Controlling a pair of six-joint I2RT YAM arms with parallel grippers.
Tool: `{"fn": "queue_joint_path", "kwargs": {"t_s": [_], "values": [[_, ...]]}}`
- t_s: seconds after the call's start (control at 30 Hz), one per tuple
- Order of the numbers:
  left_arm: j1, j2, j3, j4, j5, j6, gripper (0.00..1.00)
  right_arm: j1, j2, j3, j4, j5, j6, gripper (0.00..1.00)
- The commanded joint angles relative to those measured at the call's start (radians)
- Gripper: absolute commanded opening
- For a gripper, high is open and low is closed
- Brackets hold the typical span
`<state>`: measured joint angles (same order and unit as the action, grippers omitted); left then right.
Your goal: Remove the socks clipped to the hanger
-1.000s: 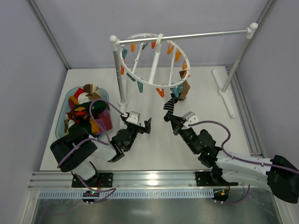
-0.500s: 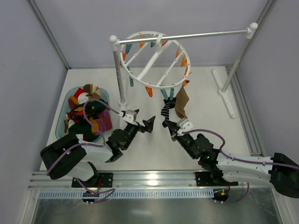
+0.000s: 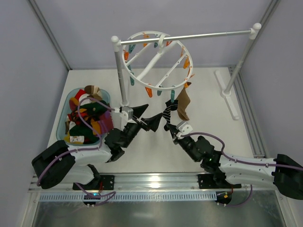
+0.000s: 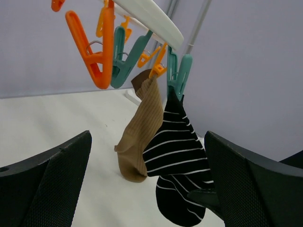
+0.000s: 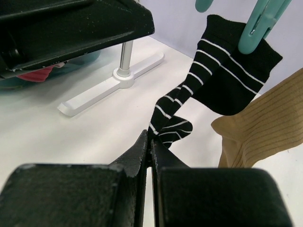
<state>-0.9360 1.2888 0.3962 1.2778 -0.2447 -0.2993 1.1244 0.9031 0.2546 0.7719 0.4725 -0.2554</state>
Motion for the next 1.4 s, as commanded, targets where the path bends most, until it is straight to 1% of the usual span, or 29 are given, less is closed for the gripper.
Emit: {"fn": "queue_joint_path", "kwargs": {"t_s": [0.0, 0.23, 0.43, 0.63, 0.8, 0.87, 0.9, 0.97, 1.0, 1.07, 1.1, 1.17, 1.2, 1.27, 1.3, 1.37], "values": [[-0.006, 0.027, 0.041, 0.002, 0.071, -0.053, 1.00, 0.006, 0.000, 0.044, 0.013, -0.003, -0.007, 0.04], [-0.006, 0.124, 0.069, 0.054, 0.116, -0.089, 1.00, 0.006, 0.029, 0.060, 0.010, -0.003, -0.007, 0.04], [-0.014, 0.173, 0.087, 0.092, 0.139, -0.098, 1.00, 0.008, 0.077, 0.081, 0.007, 0.011, -0.015, 0.04], [-0.018, 0.190, 0.128, 0.022, 0.136, -0.089, 1.00, 0.008, 0.102, 0.095, 0.004, 0.009, -0.016, 0.04], [-0.020, 0.240, 0.154, 0.015, 0.105, -0.086, 1.00, 0.009, 0.086, 0.087, 0.001, -0.009, -0.012, 0.04], [-0.020, 0.256, 0.168, 0.003, 0.099, -0.080, 0.97, 0.009, 0.077, 0.084, -0.002, -0.015, -0.008, 0.04], [-0.020, 0.273, 0.174, 0.002, 0.101, -0.078, 0.87, 0.009, 0.074, 0.081, -0.002, -0.018, -0.008, 0.04], [-0.020, 0.290, 0.185, 0.005, 0.101, -0.077, 0.72, 0.008, 0.069, 0.083, -0.005, -0.020, -0.005, 0.04], [-0.020, 0.303, 0.188, 0.006, 0.102, -0.075, 0.53, 0.008, 0.068, 0.083, -0.006, -0.017, -0.005, 0.04], [-0.020, 0.311, 0.188, 0.014, 0.101, -0.067, 0.34, 0.009, 0.068, 0.086, -0.020, 0.000, -0.001, 0.06], [-0.020, 0.313, 0.185, 0.020, 0.097, -0.064, 0.19, 0.009, 0.066, 0.089, -0.023, 0.008, 0.001, 0.12], [-0.021, 0.313, 0.178, 0.026, 0.090, -0.058, 0.02, 0.008, 0.060, 0.091, -0.036, 0.031, 0.001, 0.29], [-0.021, 0.314, 0.171, 0.035, 0.088, -0.055, 0.00, 0.009, 0.056, 0.089, -0.040, 0.040, 0.001, 0.44], [-0.021, 0.305, 0.161, 0.052, 0.082, -0.049, 0.00, 0.009, 0.037, 0.086, -0.051, 0.064, 0.001, 0.55], [-0.021, 0.300, 0.145, 0.061, 0.079, -0.037, 0.00, 0.009, 0.030, 0.083, -0.055, 0.093, 0.001, 0.63], [-0.021, 0.285, 0.116, 0.087, 0.078, -0.021, 0.00, 0.009, -0.010, 0.069, -0.059, 0.116, -0.002, 0.70]]}}
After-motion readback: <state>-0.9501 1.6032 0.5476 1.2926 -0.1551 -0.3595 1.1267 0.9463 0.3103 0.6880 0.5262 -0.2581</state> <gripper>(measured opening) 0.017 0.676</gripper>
